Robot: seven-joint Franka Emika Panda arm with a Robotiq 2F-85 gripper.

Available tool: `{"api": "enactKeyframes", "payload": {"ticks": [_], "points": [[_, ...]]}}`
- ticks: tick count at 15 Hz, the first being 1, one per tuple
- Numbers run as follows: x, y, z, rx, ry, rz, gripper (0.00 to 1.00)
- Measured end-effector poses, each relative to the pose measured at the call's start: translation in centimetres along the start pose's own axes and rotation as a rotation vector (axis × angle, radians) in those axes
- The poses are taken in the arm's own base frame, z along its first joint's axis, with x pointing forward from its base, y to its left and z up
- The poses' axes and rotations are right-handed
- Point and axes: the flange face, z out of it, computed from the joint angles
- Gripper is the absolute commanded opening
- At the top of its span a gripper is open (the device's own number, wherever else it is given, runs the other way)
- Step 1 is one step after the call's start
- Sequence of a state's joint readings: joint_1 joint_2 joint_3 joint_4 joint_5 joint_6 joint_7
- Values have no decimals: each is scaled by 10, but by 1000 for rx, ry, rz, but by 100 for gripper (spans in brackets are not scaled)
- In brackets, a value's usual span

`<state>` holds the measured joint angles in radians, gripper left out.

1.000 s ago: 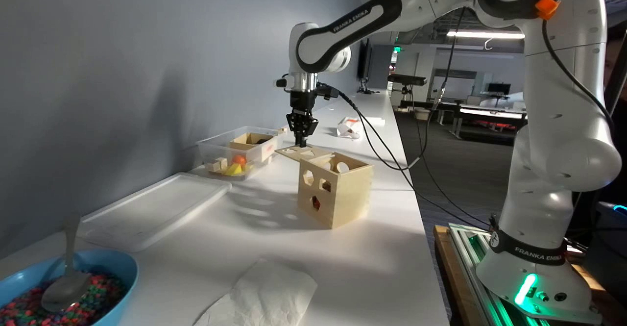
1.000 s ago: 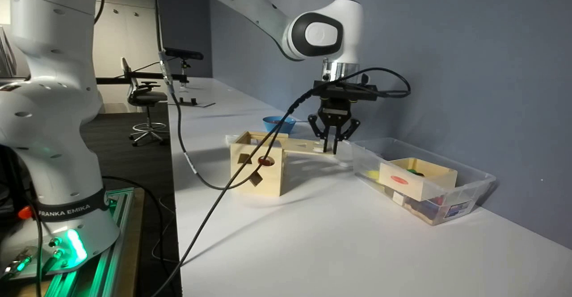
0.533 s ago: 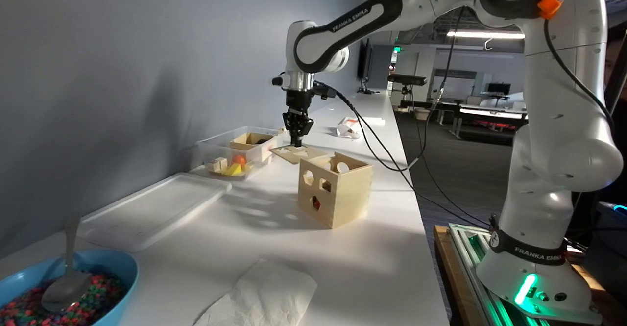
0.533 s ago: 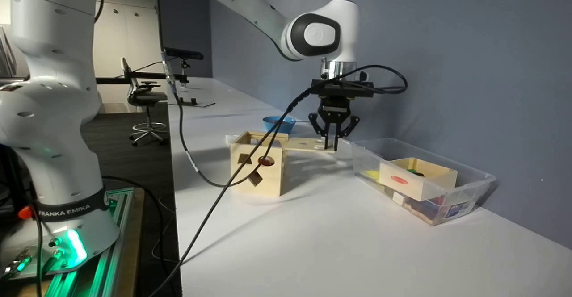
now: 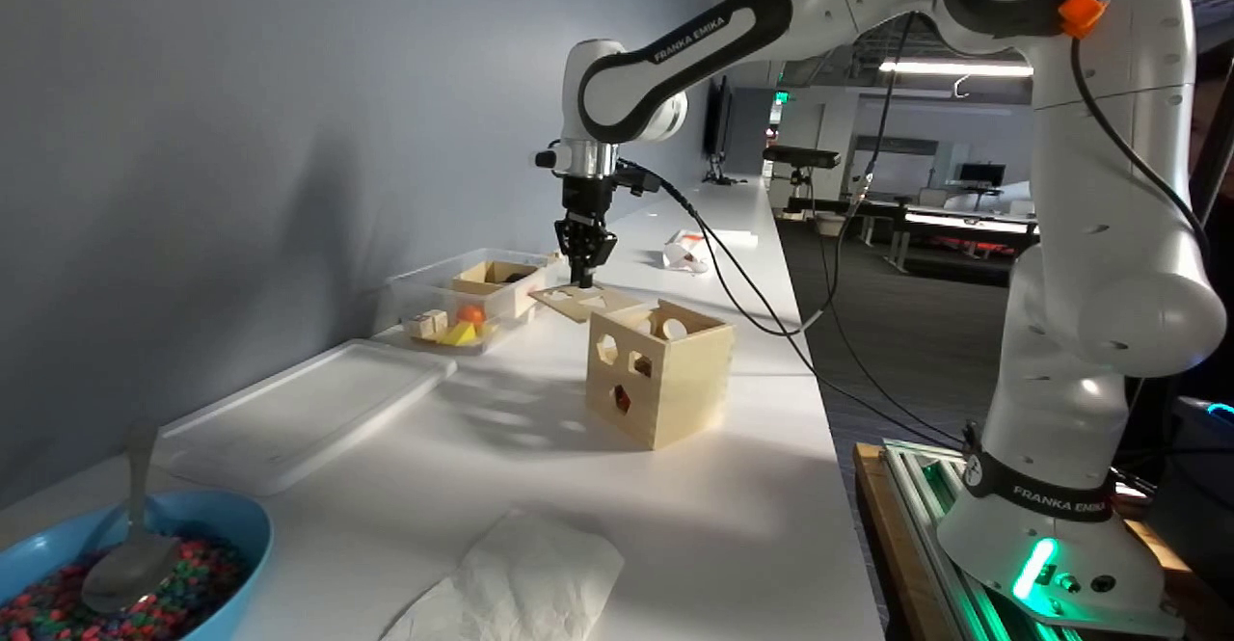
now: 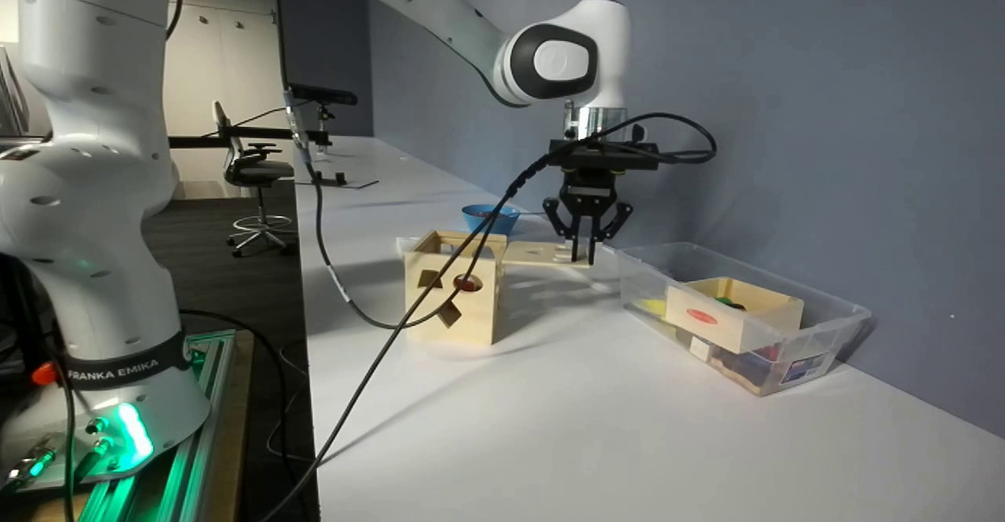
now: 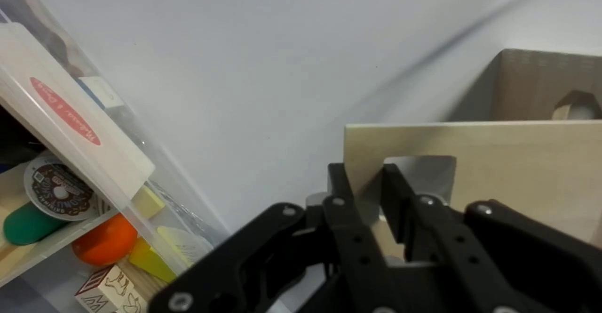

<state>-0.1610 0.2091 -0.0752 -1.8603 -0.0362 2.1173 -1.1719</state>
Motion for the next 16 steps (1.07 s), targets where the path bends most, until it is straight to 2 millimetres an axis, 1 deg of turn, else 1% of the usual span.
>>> {"api": "enactKeyframes", "payload": {"ticks": [2, 3, 5, 6, 16], "points": [[-4, 0, 1, 2, -1, -6, 6], [-5, 0, 2, 4, -1, -8, 22], [-8, -1, 3, 9, -1, -12, 22], [-9, -2, 4, 11, -1, -13, 6], [-10, -2, 5, 13, -2, -10, 6]]}}
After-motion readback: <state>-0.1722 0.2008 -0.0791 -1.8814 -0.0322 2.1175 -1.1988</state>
